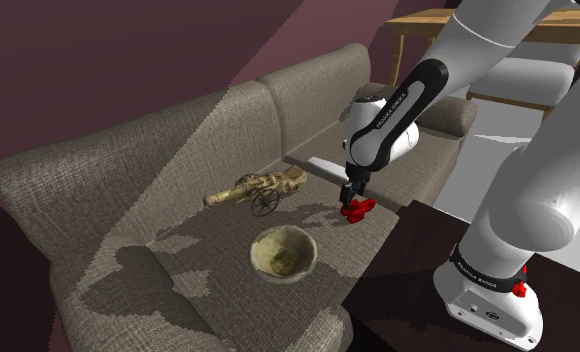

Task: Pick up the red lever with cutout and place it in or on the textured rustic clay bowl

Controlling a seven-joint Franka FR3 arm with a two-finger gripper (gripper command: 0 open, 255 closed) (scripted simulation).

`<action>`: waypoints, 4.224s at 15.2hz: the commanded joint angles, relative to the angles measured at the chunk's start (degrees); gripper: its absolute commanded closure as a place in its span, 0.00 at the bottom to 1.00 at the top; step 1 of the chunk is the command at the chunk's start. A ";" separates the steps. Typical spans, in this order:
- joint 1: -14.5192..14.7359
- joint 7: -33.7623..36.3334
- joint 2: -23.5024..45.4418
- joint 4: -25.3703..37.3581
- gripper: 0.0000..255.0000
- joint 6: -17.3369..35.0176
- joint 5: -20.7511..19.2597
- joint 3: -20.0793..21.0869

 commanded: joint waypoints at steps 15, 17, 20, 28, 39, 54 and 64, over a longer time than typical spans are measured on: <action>0.16 -0.13 0.67 -0.06 1.00 0.76 0.32 0.02; 0.17 -0.14 0.68 -0.06 1.00 0.78 0.33 0.02; -0.34 0.88 -2.56 0.05 1.00 -2.53 -0.99 0.22; -1.34 2.51 -10.37 1.14 1.00 -11.37 -2.92 0.87; -2.00 3.61 -18.79 4.40 1.00 -23.02 -3.87 1.63; 1.30 9.95 -22.65 10.58 1.00 -32.88 -1.07 6.78; 8.09 23.82 -14.12 19.44 1.00 -32.41 3.93 17.37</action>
